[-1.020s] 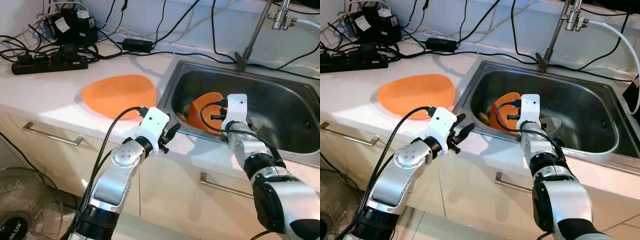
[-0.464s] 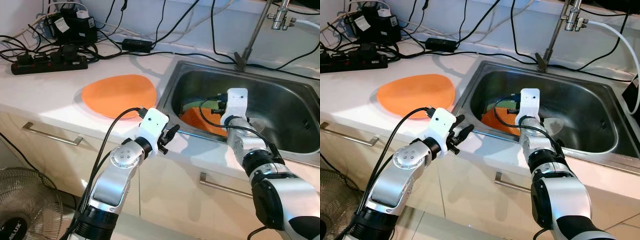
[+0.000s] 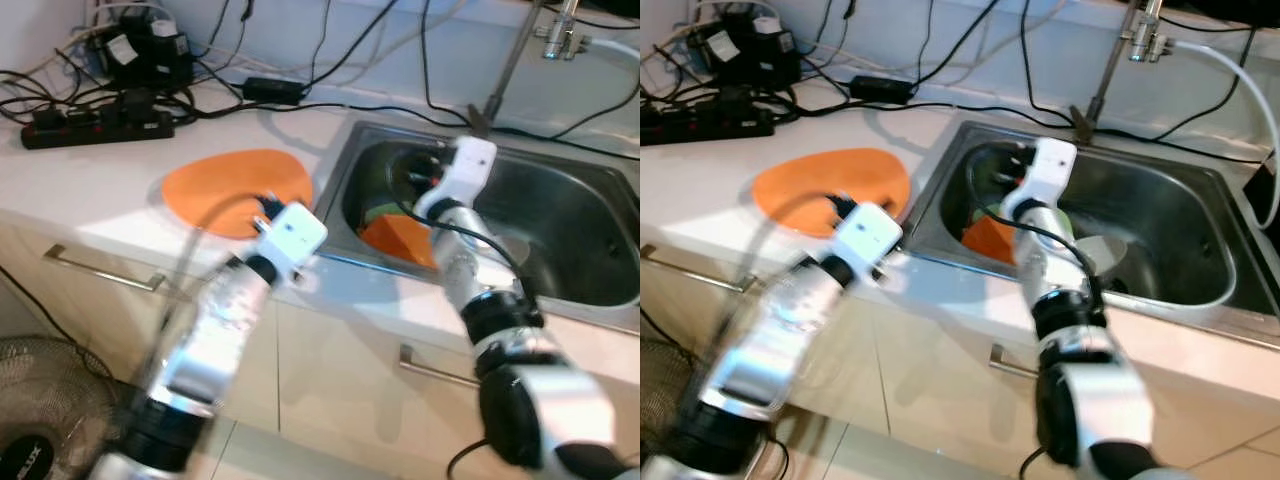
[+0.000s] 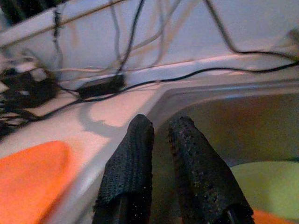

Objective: Kitchen organization

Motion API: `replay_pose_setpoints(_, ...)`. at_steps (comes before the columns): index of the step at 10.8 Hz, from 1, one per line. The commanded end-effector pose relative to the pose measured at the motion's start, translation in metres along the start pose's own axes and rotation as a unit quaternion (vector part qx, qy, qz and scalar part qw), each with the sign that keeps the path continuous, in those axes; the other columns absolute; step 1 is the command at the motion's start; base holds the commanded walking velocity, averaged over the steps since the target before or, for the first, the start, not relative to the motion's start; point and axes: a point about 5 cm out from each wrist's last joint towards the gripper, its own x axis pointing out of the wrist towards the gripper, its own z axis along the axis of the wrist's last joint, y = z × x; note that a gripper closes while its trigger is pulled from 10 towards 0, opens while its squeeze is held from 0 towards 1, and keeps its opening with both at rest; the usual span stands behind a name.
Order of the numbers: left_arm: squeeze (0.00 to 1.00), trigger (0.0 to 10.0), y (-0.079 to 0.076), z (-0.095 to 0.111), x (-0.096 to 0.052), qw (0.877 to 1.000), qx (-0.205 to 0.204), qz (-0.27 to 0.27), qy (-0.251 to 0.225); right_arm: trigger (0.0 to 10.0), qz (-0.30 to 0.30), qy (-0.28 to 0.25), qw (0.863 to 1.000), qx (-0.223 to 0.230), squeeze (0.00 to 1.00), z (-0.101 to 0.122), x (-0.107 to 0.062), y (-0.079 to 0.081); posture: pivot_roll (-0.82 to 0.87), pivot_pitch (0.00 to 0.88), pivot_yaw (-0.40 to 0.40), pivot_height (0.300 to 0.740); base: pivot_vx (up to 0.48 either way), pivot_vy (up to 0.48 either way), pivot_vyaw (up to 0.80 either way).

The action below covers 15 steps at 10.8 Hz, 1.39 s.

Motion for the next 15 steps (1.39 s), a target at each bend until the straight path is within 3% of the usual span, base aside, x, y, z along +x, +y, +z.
replay_pose_setpoints(1,0.0,10.0,0.003,0.006,-0.002,1.0,0.027,0.002,-0.015,10.0,-0.004,0.012,1.0,0.012,0.13,-0.005,-0.005,-0.004,0.26,0.02,-0.058,0.74,0.0,0.0,0.0)
replay_pose_setpoints(2,1.0,10.0,0.007,0.004,-0.007,0.999,0.036,0.001,-0.013,10.0,0.002,0.014,0.999,0.037,1.0,-0.008,-0.009,-0.001,0.26,0.018,-0.055,0.74,0.0,0.0,0.0)
replay_pose_setpoints(3,1.0,10.0,0.009,0.002,-0.01,0.999,0.049,-0.005,-0.006,10.0,0.004,0.018,0.999,0.04,1.0,-0.01,-0.013,0.0,0.26,0.013,-0.051,0.74,0.0,0.0,0.0)
replay_pose_setpoints(4,0.97,10.0,0.01,-0.003,-0.013,0.997,0.074,-0.017,0.006,10.0,-0.004,0.028,0.999,0.046,0.03,-0.013,-0.016,-0.001,0.26,0.007,-0.05,0.74,0.0,0.0,0.0)
replay_pose_setpoints(5,0.0,10.0,0.012,-0.006,-0.014,0.996,0.092,-0.02,0.013,10.0,-0.01,0.031,0.998,0.047,0.0,-0.014,-0.017,-0.002,0.26,0.007,-0.05,0.74,0.0,0.0,0.0)
replay_pose_setpoints(8,0.0,10.0,0.024,-0.016,-0.019,0.99,0.13,-0.047,0.041,10.0,-0.016,0.051,0.998,0.042,0.0,-0.017,-0.02,-0.001,0.27,0.0,-0.048,0.74,0.0,0.0,0.0)
replay_pose_setpoints(10,0.0,10.0,0.026,-0.024,-0.024,0.973,0.192,-0.102,0.073,10.0,-0.019,0.055,0.997,0.044,0.0,-0.018,-0.021,0.0,0.27,0.002,-0.043,0.74,0.0,0.0,0.0)
replay_pose_setpoints(15,0.0,10.0,0.039,-0.032,-0.02,0.947,0.287,-0.093,0.111,10.0,-0.027,0.055,0.997,0.048,0.0,-0.016,-0.022,-0.002,0.27,0.013,-0.042,0.74,0.0,0.0,0.0)
